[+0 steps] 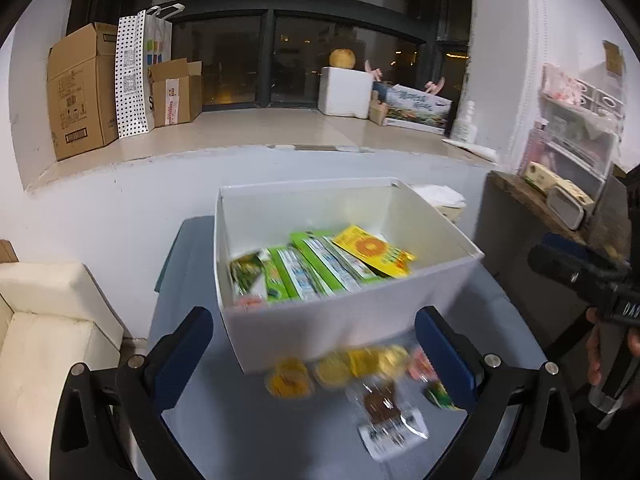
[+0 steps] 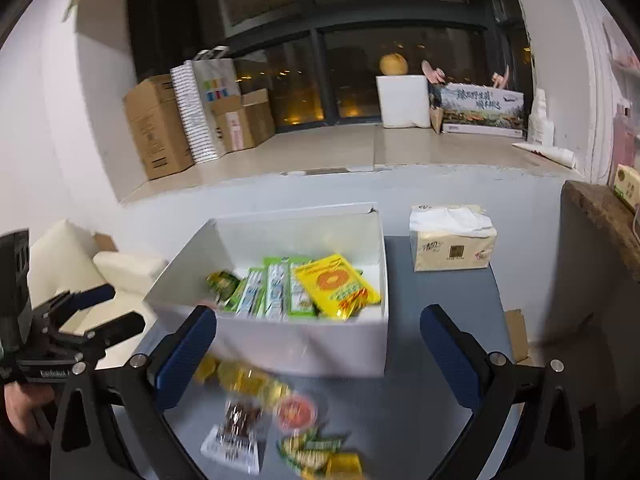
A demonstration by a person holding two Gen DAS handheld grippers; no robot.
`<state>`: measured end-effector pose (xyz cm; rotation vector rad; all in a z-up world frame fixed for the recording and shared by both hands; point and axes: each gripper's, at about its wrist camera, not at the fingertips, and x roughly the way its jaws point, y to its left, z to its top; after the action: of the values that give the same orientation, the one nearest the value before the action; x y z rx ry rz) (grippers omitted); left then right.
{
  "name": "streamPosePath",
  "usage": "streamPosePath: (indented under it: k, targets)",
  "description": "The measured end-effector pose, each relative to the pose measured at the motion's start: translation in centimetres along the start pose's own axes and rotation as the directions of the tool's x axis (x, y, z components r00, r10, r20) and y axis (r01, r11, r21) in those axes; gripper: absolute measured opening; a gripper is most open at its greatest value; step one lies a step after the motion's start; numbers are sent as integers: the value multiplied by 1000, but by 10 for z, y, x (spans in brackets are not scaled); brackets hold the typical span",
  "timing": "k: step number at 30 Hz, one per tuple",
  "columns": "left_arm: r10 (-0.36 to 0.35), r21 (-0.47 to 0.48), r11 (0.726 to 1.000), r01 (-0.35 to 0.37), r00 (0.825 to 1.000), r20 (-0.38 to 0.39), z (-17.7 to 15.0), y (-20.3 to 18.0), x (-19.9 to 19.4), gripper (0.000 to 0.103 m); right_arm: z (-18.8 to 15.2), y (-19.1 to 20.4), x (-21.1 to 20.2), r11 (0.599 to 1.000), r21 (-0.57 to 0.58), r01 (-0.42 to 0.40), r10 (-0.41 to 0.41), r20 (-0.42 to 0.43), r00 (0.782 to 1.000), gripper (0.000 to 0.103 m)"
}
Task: Organize snacks
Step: 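Carry both jelly cups over the white box and open both tools to drop them, then grasp a cartoon-lid jelly cup with the right tool while the left tool grasps another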
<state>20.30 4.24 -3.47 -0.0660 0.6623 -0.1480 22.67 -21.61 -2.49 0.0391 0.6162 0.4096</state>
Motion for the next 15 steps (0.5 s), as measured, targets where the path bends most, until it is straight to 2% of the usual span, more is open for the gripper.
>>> streamPosePath:
  k: [6, 11, 15]
  targets:
    - [-23, 14, 1000, 24, 999, -26, -46, -20, -23, 103, -65, -7, -17, 1000, -23, 18, -19, -52, 998, 103]
    - [-28, -5, 1000, 28, 998, -61, -79, -29, -28, 103, -115, -20, -1, 999, 29, 40, -35, -152, 988, 103]
    - [-23, -18, 1000, 21, 996, -84, -94, -32, -27, 103, -135, -22, 17, 997, 58, 43, -31, -185, 982, 103]
